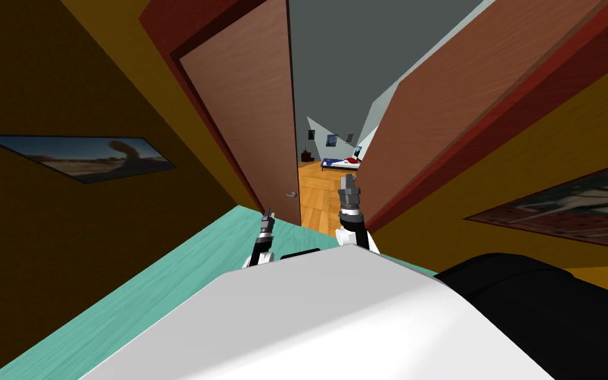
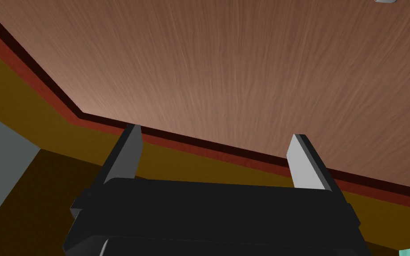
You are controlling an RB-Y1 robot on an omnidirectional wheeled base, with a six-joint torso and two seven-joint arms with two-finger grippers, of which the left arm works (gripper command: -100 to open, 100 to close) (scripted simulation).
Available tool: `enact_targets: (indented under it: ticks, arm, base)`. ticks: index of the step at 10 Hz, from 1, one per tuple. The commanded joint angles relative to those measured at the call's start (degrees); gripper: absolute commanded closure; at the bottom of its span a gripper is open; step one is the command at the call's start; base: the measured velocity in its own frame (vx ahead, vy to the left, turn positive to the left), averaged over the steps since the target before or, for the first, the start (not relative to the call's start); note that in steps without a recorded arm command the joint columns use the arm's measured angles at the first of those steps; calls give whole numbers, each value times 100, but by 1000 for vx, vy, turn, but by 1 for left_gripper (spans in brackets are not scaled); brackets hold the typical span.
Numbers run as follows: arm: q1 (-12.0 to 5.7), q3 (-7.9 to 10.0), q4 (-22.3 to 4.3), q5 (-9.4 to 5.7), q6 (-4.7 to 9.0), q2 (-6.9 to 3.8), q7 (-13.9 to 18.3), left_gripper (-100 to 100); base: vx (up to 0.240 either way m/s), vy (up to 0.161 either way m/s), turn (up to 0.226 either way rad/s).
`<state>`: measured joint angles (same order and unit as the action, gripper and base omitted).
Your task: Push the door open
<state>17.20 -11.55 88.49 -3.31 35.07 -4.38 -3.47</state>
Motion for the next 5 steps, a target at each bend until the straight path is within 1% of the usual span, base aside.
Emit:
enact_targets:
  ticks: [1,5]
  arm:
    - [-89,-69,-262,18,44,-10,37,-100]
    - [-274,-241,-904,66,181,-24,111,-100]
  base:
    - [93,66,-94]
    - [93,44,-96]
